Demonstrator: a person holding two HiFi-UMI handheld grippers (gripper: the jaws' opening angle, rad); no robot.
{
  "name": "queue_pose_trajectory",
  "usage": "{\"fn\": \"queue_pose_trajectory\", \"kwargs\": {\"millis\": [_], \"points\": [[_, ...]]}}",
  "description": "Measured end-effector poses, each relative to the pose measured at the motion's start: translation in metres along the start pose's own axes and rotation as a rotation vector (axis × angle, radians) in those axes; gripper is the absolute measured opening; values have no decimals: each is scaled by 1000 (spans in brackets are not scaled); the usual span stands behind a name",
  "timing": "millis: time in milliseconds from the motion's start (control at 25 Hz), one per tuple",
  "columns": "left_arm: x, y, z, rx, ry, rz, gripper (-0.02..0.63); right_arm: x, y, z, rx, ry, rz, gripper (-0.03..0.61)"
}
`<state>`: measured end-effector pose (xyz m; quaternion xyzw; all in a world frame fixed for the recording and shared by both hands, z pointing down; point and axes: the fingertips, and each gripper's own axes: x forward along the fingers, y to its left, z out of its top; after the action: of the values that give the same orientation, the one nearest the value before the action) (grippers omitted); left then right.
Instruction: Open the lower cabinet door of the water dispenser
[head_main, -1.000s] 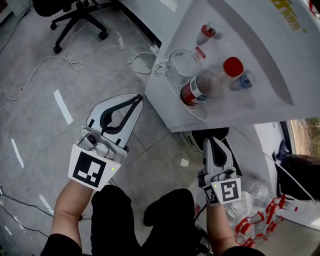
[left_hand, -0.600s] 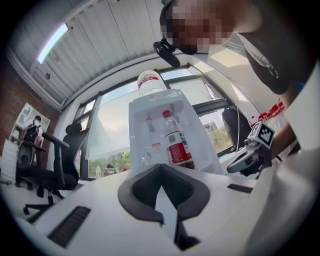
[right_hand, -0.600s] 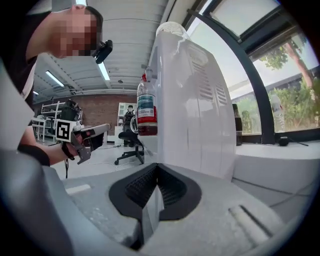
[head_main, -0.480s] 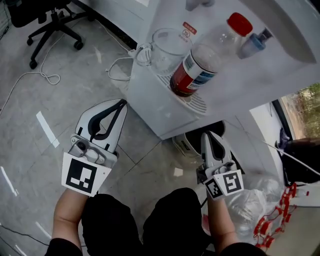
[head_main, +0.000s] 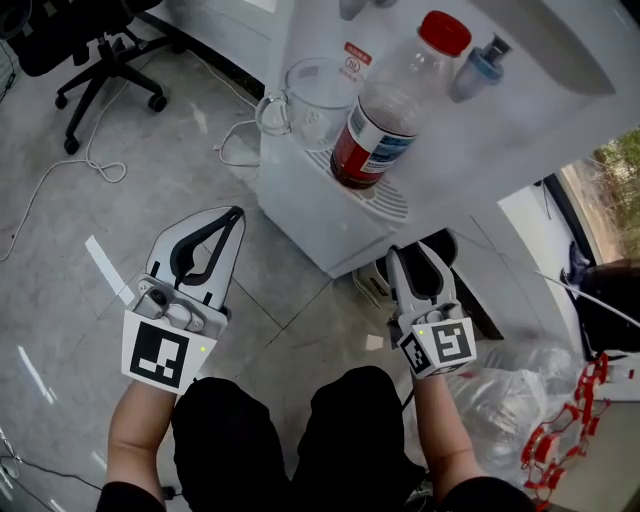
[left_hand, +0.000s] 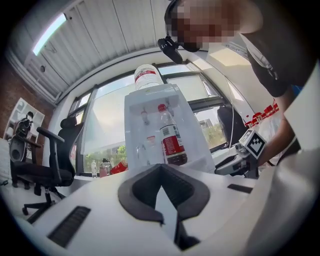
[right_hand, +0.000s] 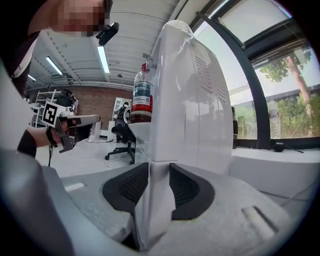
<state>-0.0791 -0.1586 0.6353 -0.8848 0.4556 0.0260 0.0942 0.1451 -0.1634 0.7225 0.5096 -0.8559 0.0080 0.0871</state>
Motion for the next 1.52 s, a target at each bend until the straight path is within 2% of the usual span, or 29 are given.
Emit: {"fn": "queue_pose_trajectory", "kwargs": {"millis": [80,280,360,520,640,880,1520], "points": [[-1,-1,3,15,10,-1,8,0,-3,-2,-6,7,-5,122],[-5,-5,3,32,5,11,8,7,-7,-17,64,24,5,193],[-5,-11,-2,30,17,3,8,11,-7,-18,68,15,7,201],[-7,-14,-4,33,42,5,8,10,-10,-16,81,-13,-13,197],[-7,-11,2,45,27,19,8,9,-8,-17,77,-26,-6,178],[-5,-21,7,60,28,-1,8,8,-7,-17,82,-24,7,178],[-16,-19,12,72,14,31,8,6,-7,-17,69,-49,33,178]]}}
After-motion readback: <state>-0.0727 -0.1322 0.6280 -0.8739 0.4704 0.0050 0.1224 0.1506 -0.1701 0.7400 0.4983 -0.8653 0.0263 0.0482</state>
